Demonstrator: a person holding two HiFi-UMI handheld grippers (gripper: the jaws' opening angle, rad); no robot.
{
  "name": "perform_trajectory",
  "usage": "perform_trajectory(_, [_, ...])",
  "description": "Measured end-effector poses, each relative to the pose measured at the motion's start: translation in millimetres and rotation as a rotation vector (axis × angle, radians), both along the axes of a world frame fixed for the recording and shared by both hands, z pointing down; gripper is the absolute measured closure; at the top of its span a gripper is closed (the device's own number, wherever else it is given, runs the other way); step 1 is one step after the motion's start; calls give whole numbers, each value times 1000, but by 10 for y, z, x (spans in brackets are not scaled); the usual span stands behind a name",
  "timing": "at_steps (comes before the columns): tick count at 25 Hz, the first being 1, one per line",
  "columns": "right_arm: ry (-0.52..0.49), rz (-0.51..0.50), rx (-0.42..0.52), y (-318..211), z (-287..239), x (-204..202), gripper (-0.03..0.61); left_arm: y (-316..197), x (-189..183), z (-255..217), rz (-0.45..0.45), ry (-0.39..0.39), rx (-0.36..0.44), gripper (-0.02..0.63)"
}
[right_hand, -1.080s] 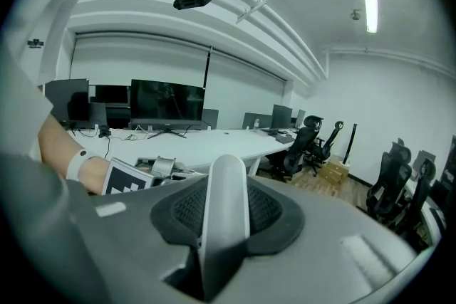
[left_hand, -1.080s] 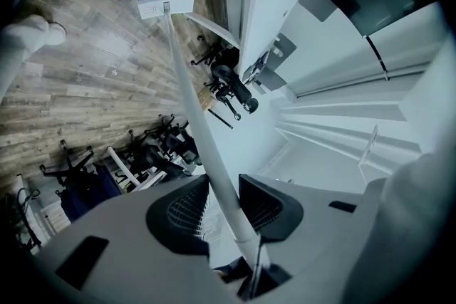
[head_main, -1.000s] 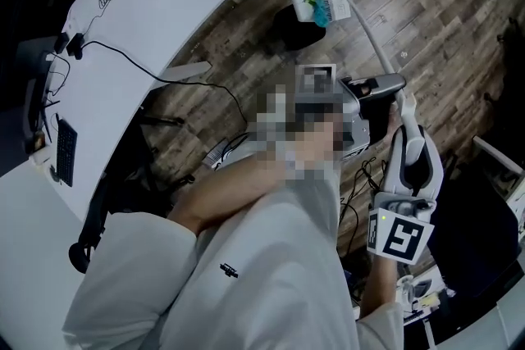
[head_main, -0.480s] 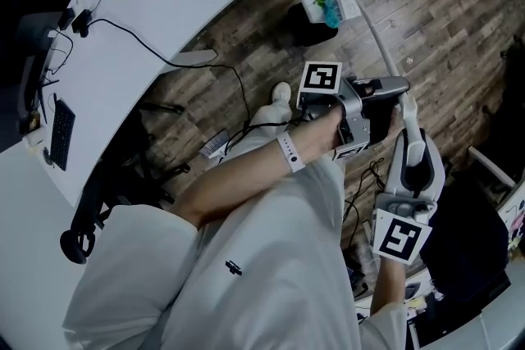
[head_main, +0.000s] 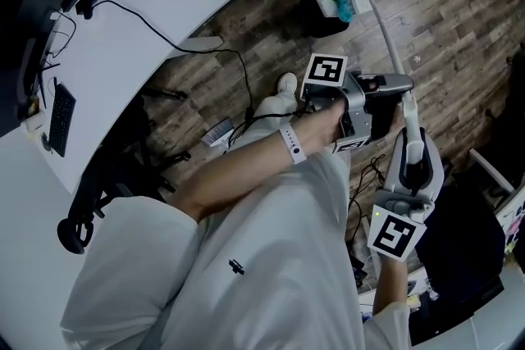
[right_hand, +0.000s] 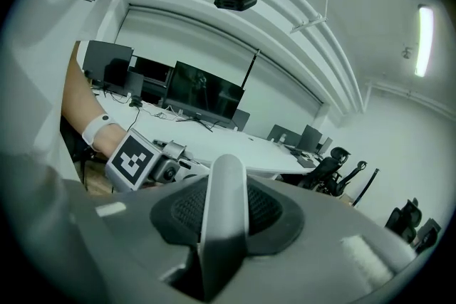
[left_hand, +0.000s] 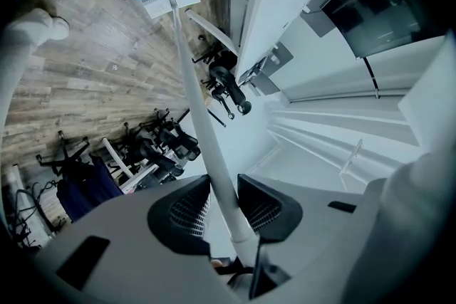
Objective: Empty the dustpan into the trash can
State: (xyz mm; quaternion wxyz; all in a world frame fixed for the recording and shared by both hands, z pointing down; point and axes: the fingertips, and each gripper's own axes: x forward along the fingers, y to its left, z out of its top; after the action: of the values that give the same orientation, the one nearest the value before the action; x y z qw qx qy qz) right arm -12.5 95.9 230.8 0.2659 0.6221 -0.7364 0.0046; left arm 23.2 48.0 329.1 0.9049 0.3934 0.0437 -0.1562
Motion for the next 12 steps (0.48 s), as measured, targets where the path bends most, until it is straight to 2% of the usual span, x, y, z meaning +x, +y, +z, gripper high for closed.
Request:
perform_trajectory(6, [58, -29, -5, 104, 182, -477, 465, 88, -442, 149, 1, 27, -14, 491])
perform_trajectory(12, [145, -83, -67, 273, 380, -583, 465, 183, -541, 262, -4, 14, -37, 494])
